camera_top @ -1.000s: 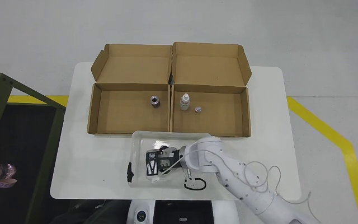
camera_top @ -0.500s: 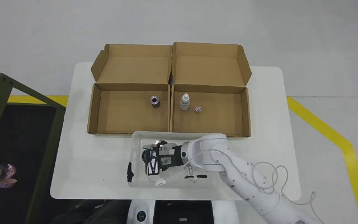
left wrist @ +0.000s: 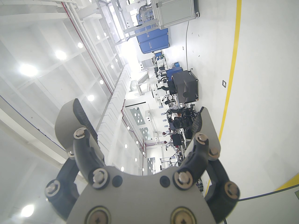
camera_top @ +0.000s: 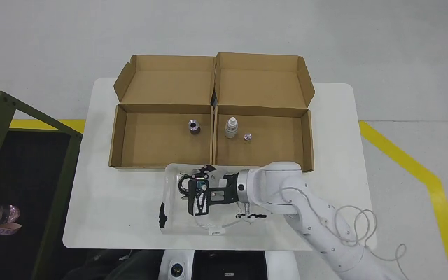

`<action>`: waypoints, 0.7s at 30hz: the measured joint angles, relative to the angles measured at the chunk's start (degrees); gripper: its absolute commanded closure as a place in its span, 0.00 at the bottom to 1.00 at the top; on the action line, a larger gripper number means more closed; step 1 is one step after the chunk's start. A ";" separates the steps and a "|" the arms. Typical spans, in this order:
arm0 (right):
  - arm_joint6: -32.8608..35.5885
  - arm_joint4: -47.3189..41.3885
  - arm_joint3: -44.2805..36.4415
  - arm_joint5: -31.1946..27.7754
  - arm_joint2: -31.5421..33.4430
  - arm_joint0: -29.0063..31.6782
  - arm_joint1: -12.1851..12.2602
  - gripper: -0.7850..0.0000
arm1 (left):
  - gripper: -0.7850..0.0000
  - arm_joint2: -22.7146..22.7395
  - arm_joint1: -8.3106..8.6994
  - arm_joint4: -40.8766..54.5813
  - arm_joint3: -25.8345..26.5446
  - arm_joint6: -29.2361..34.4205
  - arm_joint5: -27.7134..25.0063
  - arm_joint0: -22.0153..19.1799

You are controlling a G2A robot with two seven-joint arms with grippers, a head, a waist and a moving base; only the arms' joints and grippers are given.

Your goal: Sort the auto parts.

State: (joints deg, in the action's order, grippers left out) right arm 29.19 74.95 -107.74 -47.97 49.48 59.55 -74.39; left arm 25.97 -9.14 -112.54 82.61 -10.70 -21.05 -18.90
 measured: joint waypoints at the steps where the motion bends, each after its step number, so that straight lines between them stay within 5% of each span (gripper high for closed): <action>1: -0.08 -0.04 -0.31 0.00 0.18 -0.04 0.05 1.00 | 0.00 0.00 0.00 0.00 0.00 0.00 0.00 0.00; 21: -1.72 -1.37 -2.78 1.35 2.77 -2.56 0.70 1.00 | 0.00 0.00 0.00 0.00 0.00 0.00 0.00 0.00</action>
State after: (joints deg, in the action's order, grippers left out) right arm 27.47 73.58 -110.53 -46.62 52.25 56.99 -73.69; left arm 25.97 -9.14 -112.54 82.61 -10.70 -21.05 -18.90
